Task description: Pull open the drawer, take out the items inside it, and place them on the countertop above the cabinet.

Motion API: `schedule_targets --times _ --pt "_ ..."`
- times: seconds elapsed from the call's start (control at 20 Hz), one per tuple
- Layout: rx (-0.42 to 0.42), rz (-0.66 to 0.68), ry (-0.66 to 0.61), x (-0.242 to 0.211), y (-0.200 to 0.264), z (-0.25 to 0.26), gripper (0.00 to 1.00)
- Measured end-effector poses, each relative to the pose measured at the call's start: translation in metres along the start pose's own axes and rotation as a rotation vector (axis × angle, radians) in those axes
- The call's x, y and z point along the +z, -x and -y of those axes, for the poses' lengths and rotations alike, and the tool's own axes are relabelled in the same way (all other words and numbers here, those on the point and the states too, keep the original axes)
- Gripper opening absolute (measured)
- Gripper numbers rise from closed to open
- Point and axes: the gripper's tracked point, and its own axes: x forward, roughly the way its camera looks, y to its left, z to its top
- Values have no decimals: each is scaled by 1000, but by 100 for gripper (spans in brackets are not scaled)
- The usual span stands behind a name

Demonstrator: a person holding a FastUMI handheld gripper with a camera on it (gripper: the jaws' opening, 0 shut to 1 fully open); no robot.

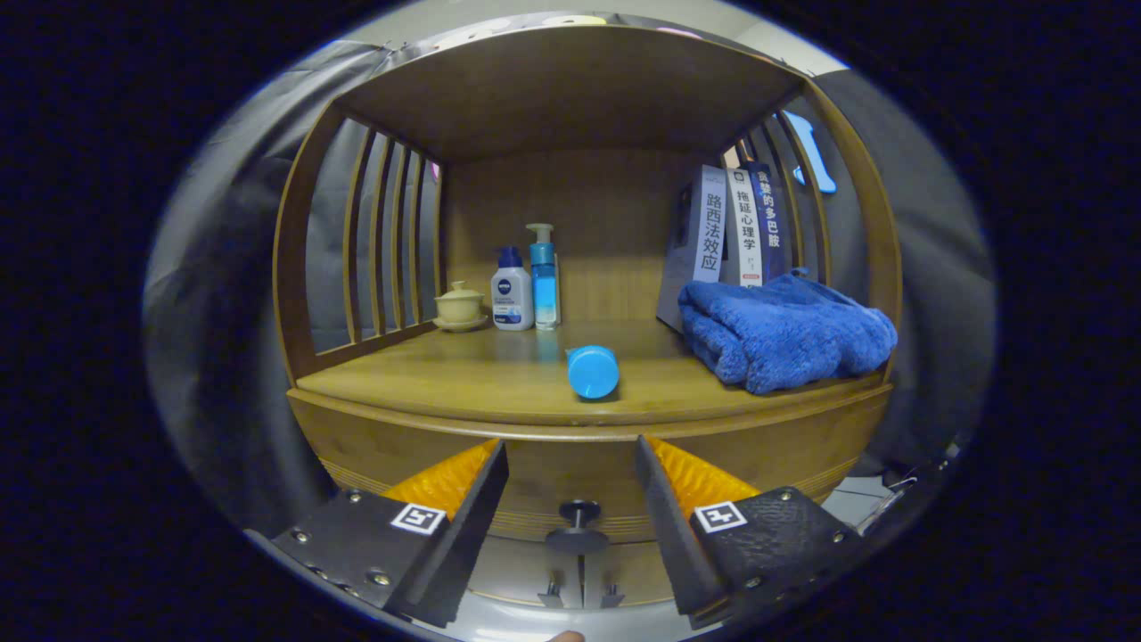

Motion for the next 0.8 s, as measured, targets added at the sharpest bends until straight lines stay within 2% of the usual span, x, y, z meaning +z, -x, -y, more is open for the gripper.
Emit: schedule_targets --times 0.15,0.35,0.8 --pt "60 -21 42 15 30 1 86" --pt "19 -60 102 18 70 43 86" --pt "-68 -110 97 -15 130 141 87"
